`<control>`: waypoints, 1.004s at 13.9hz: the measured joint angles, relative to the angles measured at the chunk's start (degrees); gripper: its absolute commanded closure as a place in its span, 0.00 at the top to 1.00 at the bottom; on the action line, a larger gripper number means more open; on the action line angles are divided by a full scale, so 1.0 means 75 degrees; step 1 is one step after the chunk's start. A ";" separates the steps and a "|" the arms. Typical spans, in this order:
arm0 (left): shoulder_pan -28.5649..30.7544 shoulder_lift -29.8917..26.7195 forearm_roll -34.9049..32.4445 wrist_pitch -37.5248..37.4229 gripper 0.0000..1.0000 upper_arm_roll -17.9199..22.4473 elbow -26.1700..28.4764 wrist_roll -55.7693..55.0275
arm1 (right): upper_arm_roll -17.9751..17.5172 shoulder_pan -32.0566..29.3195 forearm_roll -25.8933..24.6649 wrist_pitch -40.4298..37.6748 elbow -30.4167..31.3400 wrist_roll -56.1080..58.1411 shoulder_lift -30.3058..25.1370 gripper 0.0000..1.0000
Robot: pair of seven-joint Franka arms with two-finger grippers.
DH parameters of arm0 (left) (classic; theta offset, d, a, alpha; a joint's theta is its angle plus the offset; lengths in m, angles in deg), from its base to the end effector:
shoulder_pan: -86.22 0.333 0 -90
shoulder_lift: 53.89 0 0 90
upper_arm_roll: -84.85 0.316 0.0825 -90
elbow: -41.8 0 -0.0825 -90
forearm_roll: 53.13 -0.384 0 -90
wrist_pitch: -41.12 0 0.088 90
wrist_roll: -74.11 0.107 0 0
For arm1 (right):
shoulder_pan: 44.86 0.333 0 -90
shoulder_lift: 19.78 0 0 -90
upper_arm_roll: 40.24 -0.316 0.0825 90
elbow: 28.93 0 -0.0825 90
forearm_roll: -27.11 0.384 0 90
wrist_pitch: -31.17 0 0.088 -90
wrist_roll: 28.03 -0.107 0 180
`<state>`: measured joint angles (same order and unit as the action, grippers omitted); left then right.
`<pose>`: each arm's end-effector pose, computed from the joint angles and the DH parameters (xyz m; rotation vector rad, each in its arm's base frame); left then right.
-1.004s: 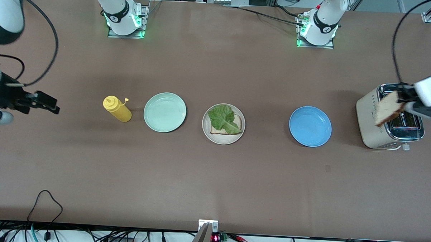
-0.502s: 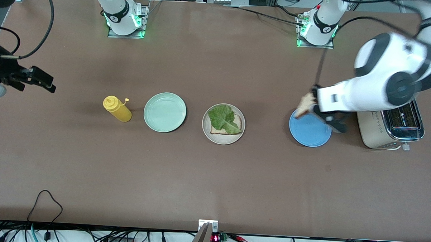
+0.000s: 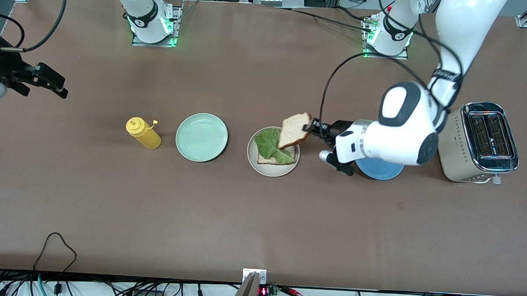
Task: Make sandwich in beige plate with both arms
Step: 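Carry the second toast slice and lower it onto the lettuce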
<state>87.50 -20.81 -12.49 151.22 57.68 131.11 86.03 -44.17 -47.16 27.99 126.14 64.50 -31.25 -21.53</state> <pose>0.6174 -0.2944 0.3544 2.2263 -0.3259 -0.3286 0.5528 0.0178 0.6208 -3.1244 0.0447 -0.0887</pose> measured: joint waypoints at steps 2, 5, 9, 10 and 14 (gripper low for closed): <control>-0.0143 0.0508 0.0703 0.0491 0.00 0.0001 0.0007 0.1141 | 0.0000 -0.0015 -0.0001 0.0036 0.0133 0.0000 -0.0149 1.00; -0.0173 0.1159 0.1430 0.0934 0.00 0.0012 0.0070 0.2559 | 0.0000 -0.0024 -0.0005 0.0080 0.0155 0.0000 -0.0150 1.00; -0.0140 0.1378 0.2463 0.1327 0.01 0.0048 0.0672 0.3887 | 0.0057 0.0011 -0.0007 0.0097 0.0169 0.0000 -0.0126 1.00; -0.0095 0.1378 0.2534 0.1367 0.01 0.0060 0.0830 0.4009 | 0.0113 0.0054 -0.0007 0.0100 0.0174 0.0000 -0.0121 1.00; 0.0240 0.1482 0.2549 0.1391 0.09 0.0106 0.1172 0.4568 | 0.0239 0.0160 -0.0017 0.0136 0.0184 0.0000 -0.0120 1.00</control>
<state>89.30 -9.69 6.63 161.65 58.47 139.90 120.29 -42.38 -45.96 27.87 127.16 65.88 -31.25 -22.43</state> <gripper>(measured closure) 0.925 0.000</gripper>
